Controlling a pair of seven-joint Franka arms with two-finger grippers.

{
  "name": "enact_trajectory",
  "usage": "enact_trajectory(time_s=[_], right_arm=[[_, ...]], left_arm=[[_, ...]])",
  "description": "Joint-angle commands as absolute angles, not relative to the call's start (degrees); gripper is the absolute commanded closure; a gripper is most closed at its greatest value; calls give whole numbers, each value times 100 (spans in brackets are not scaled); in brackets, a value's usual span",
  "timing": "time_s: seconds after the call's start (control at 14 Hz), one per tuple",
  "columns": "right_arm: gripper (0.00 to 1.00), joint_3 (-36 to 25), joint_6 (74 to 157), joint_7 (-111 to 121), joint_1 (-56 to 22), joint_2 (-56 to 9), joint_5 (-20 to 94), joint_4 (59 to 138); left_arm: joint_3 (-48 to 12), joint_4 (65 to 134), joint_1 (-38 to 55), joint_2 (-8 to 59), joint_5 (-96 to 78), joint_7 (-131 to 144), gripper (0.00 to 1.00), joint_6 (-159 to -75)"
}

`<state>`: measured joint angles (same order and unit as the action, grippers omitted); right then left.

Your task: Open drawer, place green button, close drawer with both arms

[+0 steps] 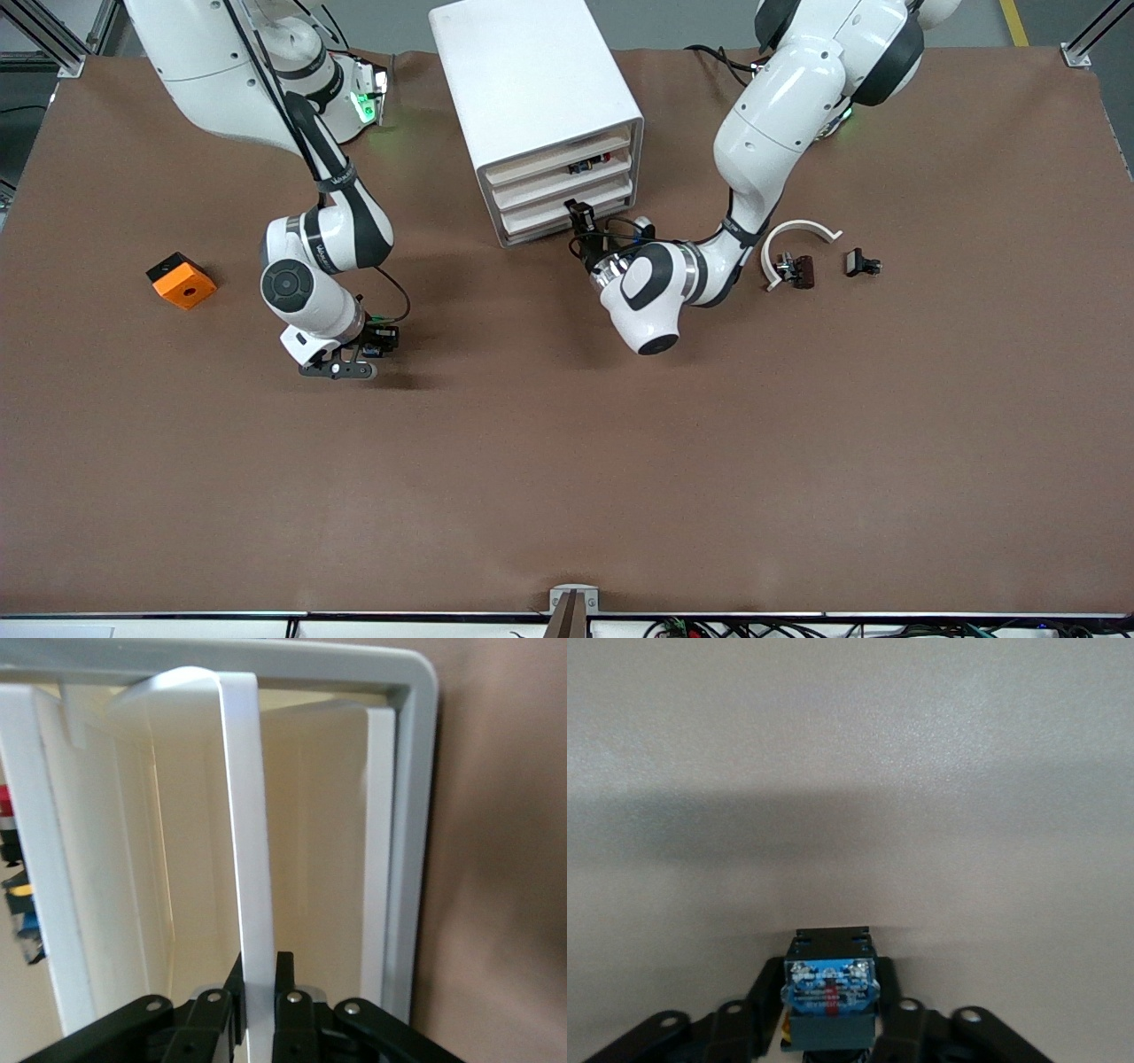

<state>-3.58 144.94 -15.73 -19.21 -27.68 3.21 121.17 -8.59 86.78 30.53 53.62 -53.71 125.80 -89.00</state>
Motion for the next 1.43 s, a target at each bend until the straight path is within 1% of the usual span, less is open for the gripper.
enact_trajectory(time_s=[0.0,0.14,0.29,0.57,0.72,0.86,1.07,1.36], right_arm=[[100,-361,14502,-1792,-1977,-2795,360,12050],[100,-343,14423,-2029,-1995,-2734,360,11980],[100,-343,14336,-2249,-1986,-2541,360,11875],[100,-351,12888,-2775,-1934,-2382,456,11032],[100,-369,12133,-3328,-1942,-2303,702,10541],[100,-369,11412,-3925,-1951,-2259,721,10022],[100,-334,11005,-5077,-2056,-2014,712,9677],[100,-343,10732,-6413,-2495,-1706,703,9650]], left_arm=[[-774,8394,2962,5695,-5300,12437,100,-9141],[-686,8289,2892,5739,-5300,12367,100,-9149],[-572,8271,2892,5739,-5300,12226,100,-9149],[-431,8157,2874,5739,-5309,12199,100,-9246],[-413,8077,2804,5739,-5309,12199,100,-9246],[-413,7998,2725,5748,-5317,12191,100,-9255],[-387,7954,2689,5748,-5317,12199,100,-9316],[-378,7954,2689,5695,-5300,12234,100,-9316]])
